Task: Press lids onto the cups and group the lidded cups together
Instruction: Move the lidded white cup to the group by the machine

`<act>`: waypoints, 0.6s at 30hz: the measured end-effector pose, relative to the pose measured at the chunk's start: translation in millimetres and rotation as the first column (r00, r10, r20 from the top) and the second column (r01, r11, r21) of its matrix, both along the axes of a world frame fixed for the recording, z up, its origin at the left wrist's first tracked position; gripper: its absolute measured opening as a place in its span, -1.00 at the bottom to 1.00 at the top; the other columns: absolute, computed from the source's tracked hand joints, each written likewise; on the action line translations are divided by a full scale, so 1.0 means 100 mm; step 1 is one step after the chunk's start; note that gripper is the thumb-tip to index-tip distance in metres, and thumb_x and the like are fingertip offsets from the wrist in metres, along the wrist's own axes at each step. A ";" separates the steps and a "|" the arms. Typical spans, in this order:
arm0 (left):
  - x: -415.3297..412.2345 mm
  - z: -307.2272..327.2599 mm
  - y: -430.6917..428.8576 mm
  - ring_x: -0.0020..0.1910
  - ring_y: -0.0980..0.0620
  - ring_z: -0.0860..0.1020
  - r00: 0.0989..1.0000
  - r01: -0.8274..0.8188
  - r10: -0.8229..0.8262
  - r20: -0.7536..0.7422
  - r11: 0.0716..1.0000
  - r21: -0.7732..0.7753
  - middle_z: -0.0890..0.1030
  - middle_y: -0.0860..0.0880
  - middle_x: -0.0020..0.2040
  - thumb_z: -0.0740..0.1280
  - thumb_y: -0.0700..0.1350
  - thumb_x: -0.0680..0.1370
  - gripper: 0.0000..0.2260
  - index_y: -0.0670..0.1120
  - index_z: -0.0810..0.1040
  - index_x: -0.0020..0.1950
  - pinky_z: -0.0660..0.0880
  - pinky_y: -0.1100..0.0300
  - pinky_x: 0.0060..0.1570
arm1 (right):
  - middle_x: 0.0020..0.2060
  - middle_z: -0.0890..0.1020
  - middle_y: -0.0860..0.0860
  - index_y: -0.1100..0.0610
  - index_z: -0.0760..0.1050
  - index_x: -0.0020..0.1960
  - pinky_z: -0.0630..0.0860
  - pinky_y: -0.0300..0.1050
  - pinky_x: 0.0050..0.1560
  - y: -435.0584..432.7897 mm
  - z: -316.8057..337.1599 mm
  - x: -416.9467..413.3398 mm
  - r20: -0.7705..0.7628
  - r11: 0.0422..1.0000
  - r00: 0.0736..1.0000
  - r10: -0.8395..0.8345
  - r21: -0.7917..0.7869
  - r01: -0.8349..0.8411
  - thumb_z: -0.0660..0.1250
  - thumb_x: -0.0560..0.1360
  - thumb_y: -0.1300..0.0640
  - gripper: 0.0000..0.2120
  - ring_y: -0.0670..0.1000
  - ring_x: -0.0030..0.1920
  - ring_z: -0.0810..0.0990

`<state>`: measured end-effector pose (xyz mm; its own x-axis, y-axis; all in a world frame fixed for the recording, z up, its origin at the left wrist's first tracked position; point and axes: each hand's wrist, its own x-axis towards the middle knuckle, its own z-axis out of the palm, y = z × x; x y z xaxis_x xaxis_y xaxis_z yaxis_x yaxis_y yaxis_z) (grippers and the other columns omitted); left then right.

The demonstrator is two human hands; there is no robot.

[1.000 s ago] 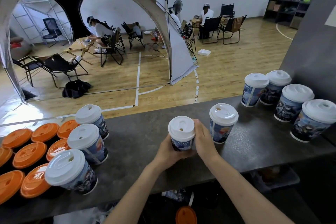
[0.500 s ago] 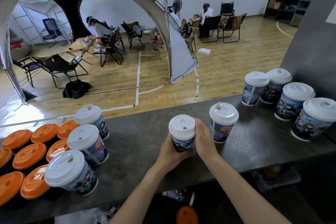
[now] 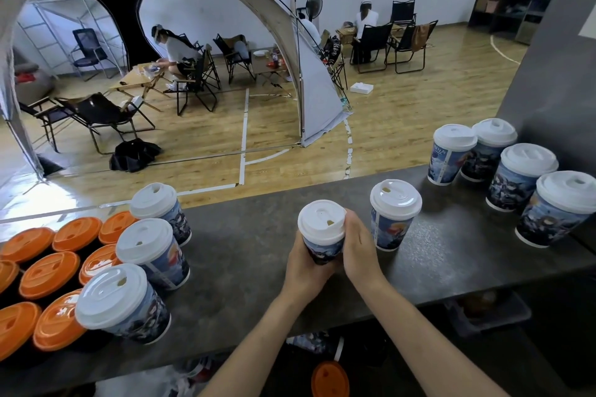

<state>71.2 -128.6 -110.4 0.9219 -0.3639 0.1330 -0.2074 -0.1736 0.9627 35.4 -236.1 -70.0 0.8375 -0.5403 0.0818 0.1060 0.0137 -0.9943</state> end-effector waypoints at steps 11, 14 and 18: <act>-0.16 0.08 -0.06 0.30 0.31 0.53 0.991 -0.103 0.108 0.075 0.993 -0.064 0.59 0.16 0.31 0.63 -0.22 0.40 -0.33 0.02 0.42 0.42 0.46 0.40 0.24 | 0.10 0.68 -0.03 0.08 0.59 0.20 0.50 -0.12 0.25 0.09 0.05 0.03 -0.009 0.992 0.999 -0.041 0.120 0.042 0.07 0.66 -0.03 -0.63 -0.06 0.20 0.61; -0.21 0.09 -0.11 0.29 0.32 0.53 0.988 -0.140 0.144 0.053 0.988 -0.072 0.58 0.16 0.30 0.63 -0.20 0.39 -0.33 -0.02 0.43 0.43 0.45 0.44 0.21 | 0.11 0.67 -0.01 0.10 0.57 0.23 0.49 -0.15 0.24 0.14 -0.02 0.01 0.057 0.992 0.995 -0.087 0.100 0.081 0.05 0.59 -0.06 -0.58 -0.07 0.20 0.60; 0.00 0.11 0.00 0.15 0.33 0.61 0.998 -0.012 0.010 -0.056 0.999 -0.038 0.63 0.10 0.22 0.61 -0.39 0.35 -0.31 -0.04 0.44 0.38 0.53 0.39 0.03 | 0.06 0.65 -0.11 0.04 0.55 0.18 0.46 -0.28 0.18 0.06 -0.01 0.05 0.049 0.998 0.997 -0.065 -0.014 0.066 0.05 0.70 0.07 -0.70 -0.27 0.11 0.58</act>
<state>71.0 -129.0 -99.0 0.9321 -0.3495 0.0948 -0.1514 -0.1383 0.9788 40.7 -229.9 -71.5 0.7951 -0.5924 0.1299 0.1538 -0.0102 -0.9880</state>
